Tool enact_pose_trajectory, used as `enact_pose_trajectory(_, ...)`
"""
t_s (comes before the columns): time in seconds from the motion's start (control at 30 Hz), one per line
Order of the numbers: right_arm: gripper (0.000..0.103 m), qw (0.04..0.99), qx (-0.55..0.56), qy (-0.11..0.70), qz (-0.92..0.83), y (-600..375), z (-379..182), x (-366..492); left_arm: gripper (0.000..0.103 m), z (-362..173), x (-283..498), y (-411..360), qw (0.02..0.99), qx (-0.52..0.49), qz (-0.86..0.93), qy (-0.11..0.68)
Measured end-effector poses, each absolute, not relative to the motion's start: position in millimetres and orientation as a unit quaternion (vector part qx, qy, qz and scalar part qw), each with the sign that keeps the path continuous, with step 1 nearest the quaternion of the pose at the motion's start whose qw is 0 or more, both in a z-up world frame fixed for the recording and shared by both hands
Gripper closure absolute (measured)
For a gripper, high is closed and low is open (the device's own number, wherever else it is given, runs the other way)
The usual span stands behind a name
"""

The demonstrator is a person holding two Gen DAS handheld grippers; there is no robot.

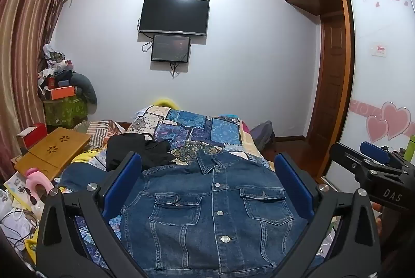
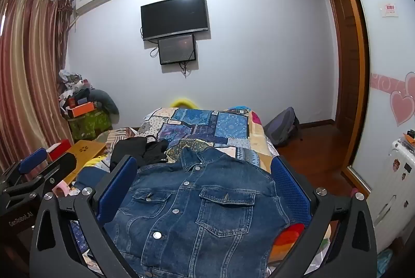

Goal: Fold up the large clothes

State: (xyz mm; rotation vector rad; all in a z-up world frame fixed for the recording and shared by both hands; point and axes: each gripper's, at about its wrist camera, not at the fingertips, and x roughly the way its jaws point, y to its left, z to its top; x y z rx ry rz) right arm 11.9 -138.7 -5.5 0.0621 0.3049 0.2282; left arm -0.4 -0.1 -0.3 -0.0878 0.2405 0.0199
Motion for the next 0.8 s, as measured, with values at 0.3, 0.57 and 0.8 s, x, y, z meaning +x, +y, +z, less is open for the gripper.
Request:
enact_pose_trajectory(0.3, 0.001, 0.981, 0.028, 0.155, 0.117, -135, -6, 13, 0.000, 2, 1, 4, 0.989, -0.060, 0.016, 0.132)
enact_pose_trajectory(0.57, 0.001, 0.980, 0.021, 0.156, 0.119, -130, -6, 12, 0.000, -6, 8, 13, 0.989, -0.065, 0.018, 0.135)
enact_pose_trajectory(0.8, 0.001, 0.980, 0.019, 0.158, 0.120, -128, -6, 12, 0.000, -7, 6, 12, 0.989, -0.064, 0.019, 0.133)
